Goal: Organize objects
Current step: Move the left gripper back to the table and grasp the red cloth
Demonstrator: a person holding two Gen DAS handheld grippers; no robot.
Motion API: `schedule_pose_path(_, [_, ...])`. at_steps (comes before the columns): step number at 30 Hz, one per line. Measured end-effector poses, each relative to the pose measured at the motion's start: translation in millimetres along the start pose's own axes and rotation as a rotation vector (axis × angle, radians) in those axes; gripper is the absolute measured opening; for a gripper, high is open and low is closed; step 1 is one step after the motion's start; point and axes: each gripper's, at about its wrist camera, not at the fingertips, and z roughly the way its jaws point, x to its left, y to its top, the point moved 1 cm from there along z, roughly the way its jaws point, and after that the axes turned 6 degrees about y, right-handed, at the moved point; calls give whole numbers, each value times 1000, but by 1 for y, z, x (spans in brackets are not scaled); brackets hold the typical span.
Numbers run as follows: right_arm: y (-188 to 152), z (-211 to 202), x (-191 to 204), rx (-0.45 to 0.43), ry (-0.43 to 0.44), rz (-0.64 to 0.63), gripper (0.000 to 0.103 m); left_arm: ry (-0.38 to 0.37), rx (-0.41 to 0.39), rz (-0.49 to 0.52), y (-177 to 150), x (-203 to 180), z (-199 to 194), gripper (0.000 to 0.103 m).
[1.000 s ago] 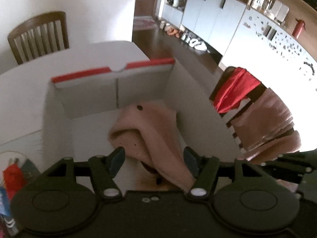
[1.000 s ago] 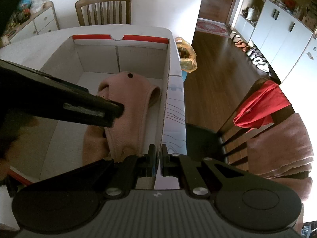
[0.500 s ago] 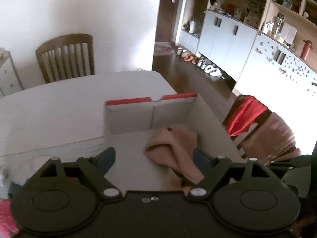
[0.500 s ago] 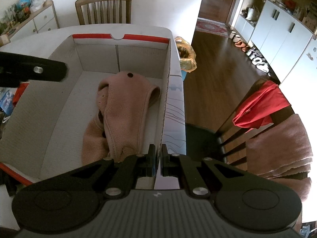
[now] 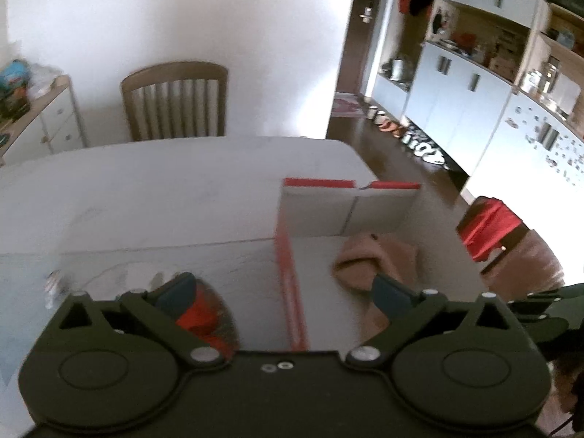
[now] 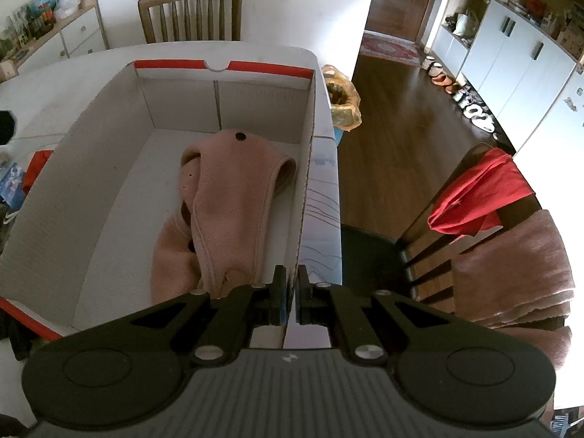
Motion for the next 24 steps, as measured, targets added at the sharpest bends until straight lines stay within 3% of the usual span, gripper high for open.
schedule_pose_path(11, [1,0,1,7,-5,0,4,94,56,-81,-25,49,13,102])
schedule_pose_path(24, [2,0,1,13,-14,-2,4,104,85,30,-75,46,58,98])
